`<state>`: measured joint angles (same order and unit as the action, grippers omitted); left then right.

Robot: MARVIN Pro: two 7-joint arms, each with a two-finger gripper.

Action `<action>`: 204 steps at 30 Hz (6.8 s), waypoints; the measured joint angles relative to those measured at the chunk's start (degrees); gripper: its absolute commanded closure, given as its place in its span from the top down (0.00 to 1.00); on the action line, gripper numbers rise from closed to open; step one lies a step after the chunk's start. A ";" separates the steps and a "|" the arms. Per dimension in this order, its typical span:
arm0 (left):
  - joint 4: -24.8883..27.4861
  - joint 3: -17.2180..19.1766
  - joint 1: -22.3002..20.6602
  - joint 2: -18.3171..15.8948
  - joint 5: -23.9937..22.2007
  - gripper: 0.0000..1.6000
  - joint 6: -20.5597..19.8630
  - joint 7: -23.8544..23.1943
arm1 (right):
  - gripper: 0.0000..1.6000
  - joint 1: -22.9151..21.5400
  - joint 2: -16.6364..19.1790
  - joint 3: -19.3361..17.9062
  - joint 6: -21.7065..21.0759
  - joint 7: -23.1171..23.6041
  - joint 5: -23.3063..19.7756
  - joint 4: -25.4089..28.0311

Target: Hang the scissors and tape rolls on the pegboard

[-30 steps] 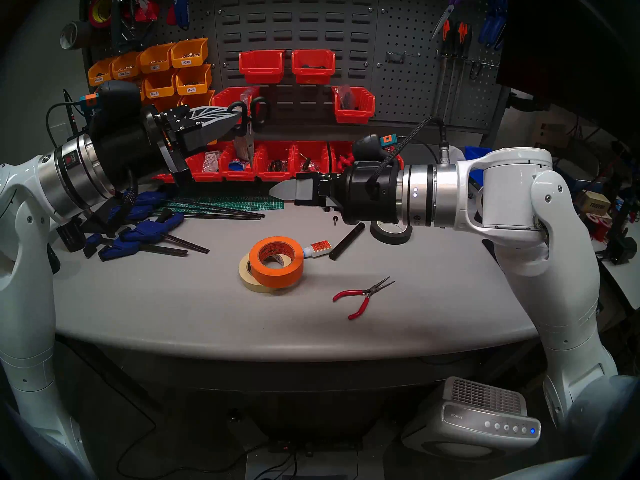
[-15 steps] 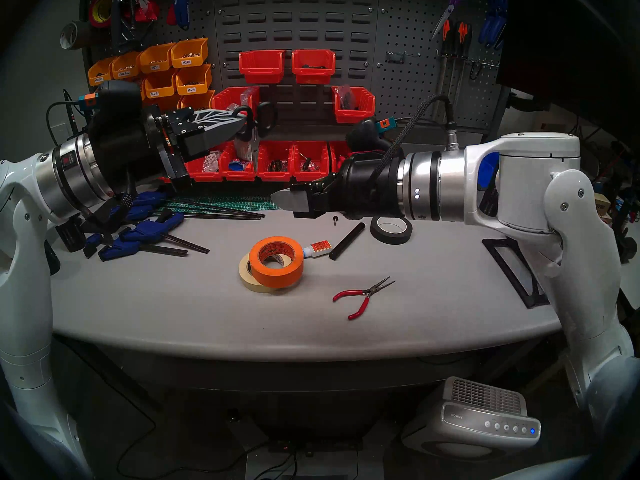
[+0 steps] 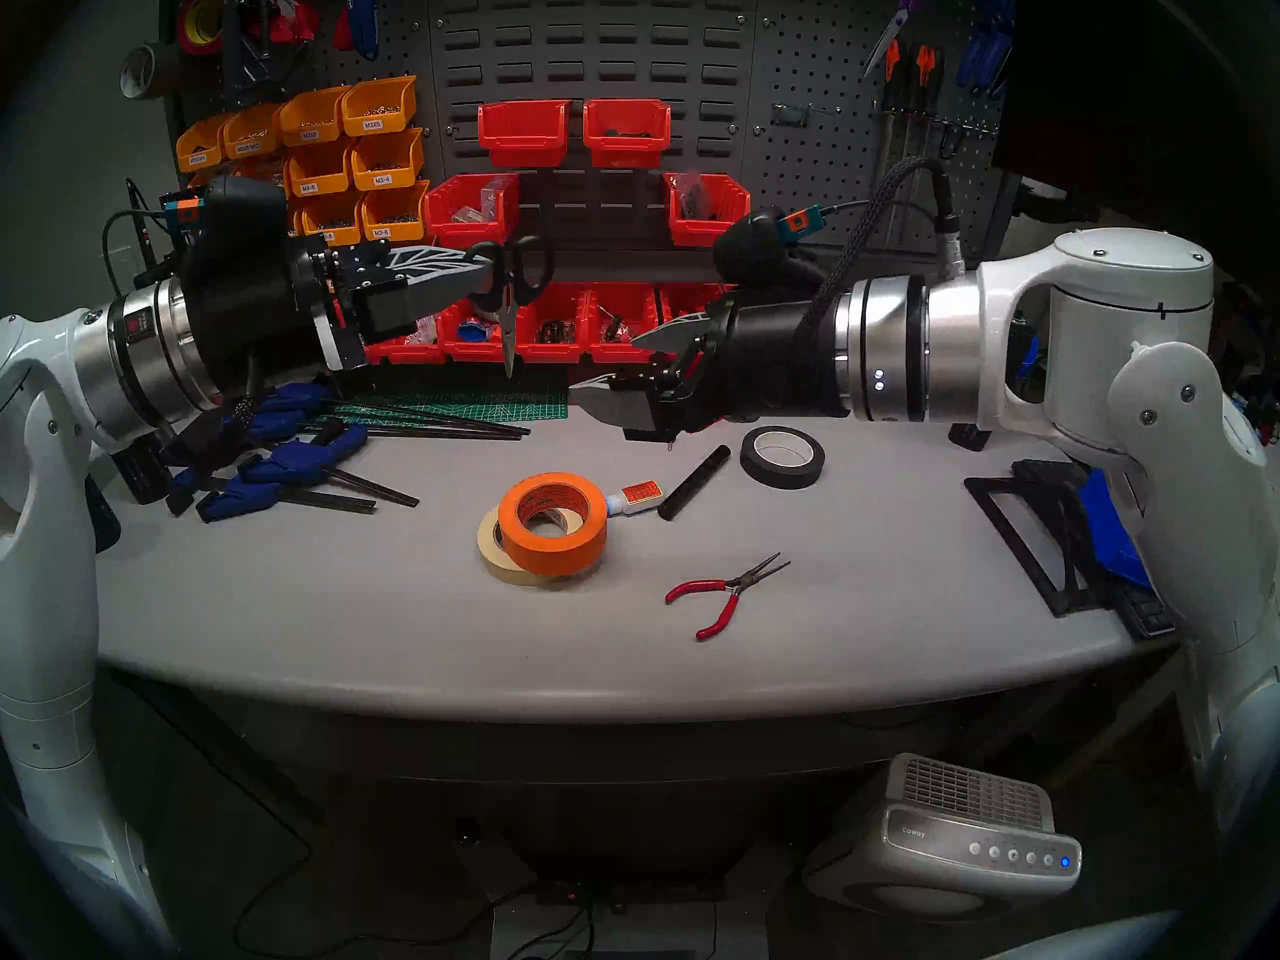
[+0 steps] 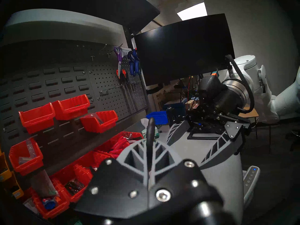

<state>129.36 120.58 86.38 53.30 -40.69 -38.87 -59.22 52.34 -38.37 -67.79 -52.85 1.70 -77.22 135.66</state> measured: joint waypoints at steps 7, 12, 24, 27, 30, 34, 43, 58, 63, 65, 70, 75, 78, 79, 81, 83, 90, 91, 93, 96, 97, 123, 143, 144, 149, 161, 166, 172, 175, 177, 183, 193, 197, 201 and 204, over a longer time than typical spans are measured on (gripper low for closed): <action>0.18 0.00 -0.18 0.05 -1.95 0.00 -3.53 -0.89 | 1.00 0.64 1.35 -0.61 5.97 8.24 4.24 -1.03; 0.37 0.10 -0.54 0.47 -3.24 0.00 -5.60 -1.13 | 1.00 1.19 1.83 -1.18 9.35 12.86 5.51 -3.12; 0.47 0.03 -2.04 1.24 -6.72 0.00 -10.91 3.66 | 1.00 1.90 2.49 -1.29 19.32 25.96 8.75 -8.31; 0.54 -0.02 -2.26 1.41 -8.06 0.00 -12.44 5.25 | 1.00 1.90 2.60 -0.81 21.93 29.41 9.72 -9.44; 0.73 -0.07 -2.37 1.60 -9.45 0.00 -13.71 6.57 | 1.00 1.82 2.63 -0.22 23.94 32.32 10.71 -10.47; 1.35 -0.10 -2.42 1.83 -11.40 0.00 -15.20 8.13 | 1.00 1.46 2.38 0.64 25.86 36.33 12.32 -12.20; 3.28 0.14 -2.24 2.05 -15.65 0.00 -16.33 9.64 | 1.00 0.01 0.66 2.23 27.83 40.96 15.02 -15.26; 4.77 2.63 3.00 -0.10 -18.50 0.00 -15.94 9.29 | 0.74 -1.94 -1.23 2.78 28.31 44.15 17.28 -17.18; 5.24 2.83 4.26 -0.60 -19.43 0.00 -15.54 8.89 | 0.50 -2.15 -1.77 2.84 28.31 44.65 17.37 -17.04; 5.45 2.90 4.68 -0.77 -19.75 0.00 -15.38 8.72 | 0.48 -2.20 -1.96 2.91 28.31 44.80 17.37 -17.04; 5.68 3.14 5.62 -1.27 -20.55 0.00 -14.70 8.08 | 0.42 -2.30 -2.39 3.06 28.29 45.15 17.36 -16.99; 5.66 3.16 5.71 -1.75 -20.92 0.00 -14.12 7.64 | 0.20 -2.33 -2.58 3.09 28.26 45.09 17.36 -16.97; 5.38 3.18 5.70 -2.08 -20.93 0.00 -13.69 7.41 | 0.00 -2.33 -2.60 3.09 28.24 45.10 17.33 -16.96; 5.23 3.20 5.69 -2.17 -20.90 0.00 -13.55 7.33 | 0.00 -2.33 -2.60 3.09 28.24 45.15 17.31 -16.94; 4.89 3.21 5.67 -2.39 -20.84 0.00 -13.25 7.08 | 0.00 -2.33 -2.60 3.09 28.21 45.36 17.26 -16.89; 4.64 3.14 5.65 -2.63 -20.82 0.00 -12.94 6.79 | 0.00 -2.34 -2.60 3.09 28.20 45.56 17.25 -16.90; 3.90 1.98 5.47 -3.35 -20.56 0.00 -11.99 6.07 | 0.00 -2.35 -2.60 3.11 28.22 46.58 17.23 -17.66; 3.76 1.71 5.42 -3.47 -20.46 0.00 -11.79 6.01 | 0.00 -2.35 -2.60 3.12 28.22 46.76 17.23 -17.83; 3.52 1.21 5.33 -3.70 -20.26 0.00 -11.44 5.94 | 0.00 -2.35 -2.59 3.14 28.22 47.09 17.25 -18.14; 3.05 0.34 5.14 -4.11 -20.01 0.00 -10.98 5.83 | 0.00 -2.36 -2.55 3.16 28.23 47.50 17.44 -18.52; 2.94 0.14 5.10 -4.20 -19.93 0.00 -10.85 5.82 | 0.00 -2.36 -2.54 3.16 28.23 47.58 17.50 -18.60; -0.69 -0.99 2.18 -6.22 -18.34 1.00 -9.34 7.00 | 0.00 -2.79 -1.98 2.73 28.16 48.17 18.39 -19.04; 4.87 15.24 13.09 4.37 -6.68 1.00 3.37 9.97 | 0.00 -2.90 -0.92 1.11 24.47 44.31 17.03 -16.96; 5.24 15.65 13.86 5.05 -6.05 1.00 4.31 10.06 | 0.00 -2.90 -1.01 1.08 24.32 44.06 16.98 -16.91; 5.82 17.23 18.09 8.80 -3.82 1.00 9.17 10.58 | 0.00 -2.97 -1.77 1.12 23.61 42.52 16.93 -16.55; 2.96 19.39 24.01 16.96 -5.12 1.00 19.16 12.16 | 0.00 -3.08 -4.17 2.67 21.89 36.95 17.75 -15.18; 3.95 18.31 24.08 20.61 -6.11 1.00 23.15 12.48 | 0.00 -3.06 -4.77 2.83 20.97 35.17 17.91 -14.63; 4.92 17.54 24.27 23.10 -6.42 1.00 25.19 11.95 | 0.00 -2.86 -4.80 2.35 20.40 34.43 17.32 -14.09; 5.06 17.57 24.57 23.86 -6.44 1.00 25.71 11.18 | 0.00 -2.77 -4.67 1.97 20.38 34.37 16.97 -13.85; 5.07 17.66 24.72 24.23 -6.44 1.00 25.92 10.78 | 0.00 -2.73 -4.54 1.76 20.41 34.37 16.81 -13.75; 5.12 17.71 24.86 24.97 -6.42 1.00 26.21 10.02 | 0.00 -2.52 -4.11 1.53 20.50 34.36 16.47 -13.68; 5.27 17.74 24.81 25.40 -6.41 1.00 26.20 9.30 | 0.00 -2.41 -3.99 1.61 20.54 34.35 16.22 -13.69; 5.26 17.87 24.71 25.39 -6.40 1.00 26.16 9.18 | 0.00 -2.46 -4.18 1.74 20.53 34.32 16.19 -13.74; 5.18 18.11 24.57 25.22 -6.40 1.00 26.10 9.07 | 0.00 -2.65 -4.54 1.87 20.40 33.68 16.20 -13.96; 5.11 18.38 24.53 25.12 -6.43 1.00 26.04 8.99 | 0.00 -2.96 -4.74 1.87 20.33 33.23 16.22 -14.95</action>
<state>134.47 138.96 110.91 78.42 -47.12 -12.83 -50.23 49.39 -43.11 -65.91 -32.52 34.94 -61.00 120.71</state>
